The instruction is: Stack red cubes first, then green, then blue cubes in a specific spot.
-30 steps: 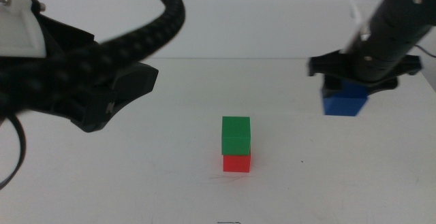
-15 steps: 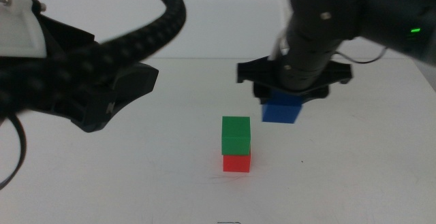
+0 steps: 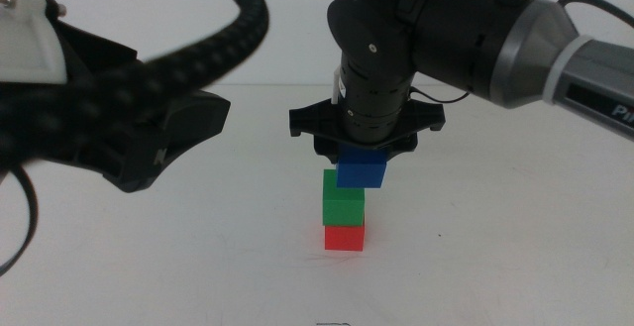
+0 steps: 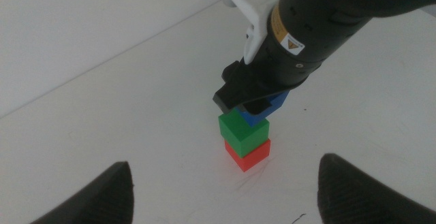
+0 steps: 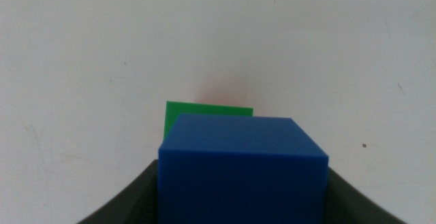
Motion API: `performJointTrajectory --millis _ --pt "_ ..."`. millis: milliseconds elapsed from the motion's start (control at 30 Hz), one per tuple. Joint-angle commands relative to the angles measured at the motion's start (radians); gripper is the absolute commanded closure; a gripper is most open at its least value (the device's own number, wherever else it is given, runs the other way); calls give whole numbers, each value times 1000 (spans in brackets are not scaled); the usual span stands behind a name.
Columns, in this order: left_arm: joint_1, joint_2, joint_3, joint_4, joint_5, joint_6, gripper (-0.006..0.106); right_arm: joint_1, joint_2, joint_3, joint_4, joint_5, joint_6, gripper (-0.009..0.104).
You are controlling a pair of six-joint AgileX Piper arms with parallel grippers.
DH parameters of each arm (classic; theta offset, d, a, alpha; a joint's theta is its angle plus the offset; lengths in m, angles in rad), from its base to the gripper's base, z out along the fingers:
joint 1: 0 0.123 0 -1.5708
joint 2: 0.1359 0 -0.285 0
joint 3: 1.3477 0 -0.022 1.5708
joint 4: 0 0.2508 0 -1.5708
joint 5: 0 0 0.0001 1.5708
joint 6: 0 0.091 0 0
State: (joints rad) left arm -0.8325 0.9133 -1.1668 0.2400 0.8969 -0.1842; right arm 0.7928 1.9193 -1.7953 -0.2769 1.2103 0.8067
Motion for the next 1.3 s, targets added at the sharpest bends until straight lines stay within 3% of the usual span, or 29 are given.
performJointTrajectory --millis 0,900,1133,1267 --pt "-3 -4 -27 11 -69 -3 9 5 -47 -40 -33 -24 -3 96" --pt "-3 -4 -27 11 -69 -3 9 10 21 -42 0 -73 -33 94" --pt "-3 -4 -27 11 -69 -3 9 10 27 -42 -12 -76 -33 77" --pt "-3 -4 -27 11 -69 -3 9 10 27 -42 -42 -76 -31 51"
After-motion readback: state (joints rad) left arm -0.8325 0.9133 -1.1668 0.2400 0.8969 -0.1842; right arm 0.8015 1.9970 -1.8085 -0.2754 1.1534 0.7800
